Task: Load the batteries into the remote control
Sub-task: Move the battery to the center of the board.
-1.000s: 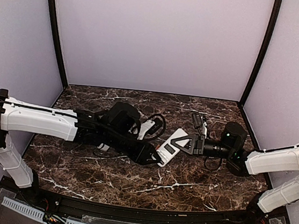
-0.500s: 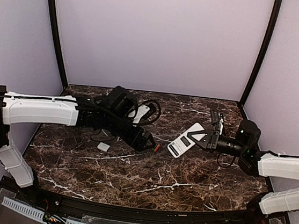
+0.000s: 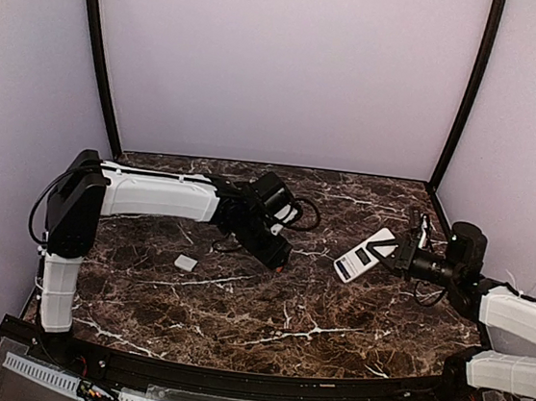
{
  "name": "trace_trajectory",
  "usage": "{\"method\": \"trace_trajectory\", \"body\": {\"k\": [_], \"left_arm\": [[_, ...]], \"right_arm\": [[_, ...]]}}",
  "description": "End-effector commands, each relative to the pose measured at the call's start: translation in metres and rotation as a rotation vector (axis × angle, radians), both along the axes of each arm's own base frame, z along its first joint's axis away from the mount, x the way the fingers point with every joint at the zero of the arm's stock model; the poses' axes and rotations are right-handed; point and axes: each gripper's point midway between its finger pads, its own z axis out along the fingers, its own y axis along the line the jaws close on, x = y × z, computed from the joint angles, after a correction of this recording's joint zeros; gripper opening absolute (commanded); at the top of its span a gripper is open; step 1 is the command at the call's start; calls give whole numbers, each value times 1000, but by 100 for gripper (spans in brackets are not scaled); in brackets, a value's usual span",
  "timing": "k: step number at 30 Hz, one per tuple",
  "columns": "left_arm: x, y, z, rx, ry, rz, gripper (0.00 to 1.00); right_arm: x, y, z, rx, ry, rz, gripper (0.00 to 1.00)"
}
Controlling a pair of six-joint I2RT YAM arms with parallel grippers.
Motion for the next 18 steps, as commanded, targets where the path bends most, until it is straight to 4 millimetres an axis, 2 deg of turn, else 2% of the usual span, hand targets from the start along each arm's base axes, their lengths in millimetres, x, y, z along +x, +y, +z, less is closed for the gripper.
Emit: {"method": "trace_trajectory", "body": {"k": [1,7,14,15,18], "left_arm": [[7,2,-8,58,0,38,59],[10,-4,-38,95,35,37,54],[17,-16,-50,126,34,20,47],[16,-13,-59,155,43,23,44],[21,-14,-61,187,36,30,33]], "right_arm": [[-4,-4,-7,-8,4,10,0],[-4,-3,-8,-5,7,19,0],[-2,-2,-9,-1,6,26,0],[-2,-2,-9,-1,8,27,0],[-2,-2,-7,1,3,27,0]]}}
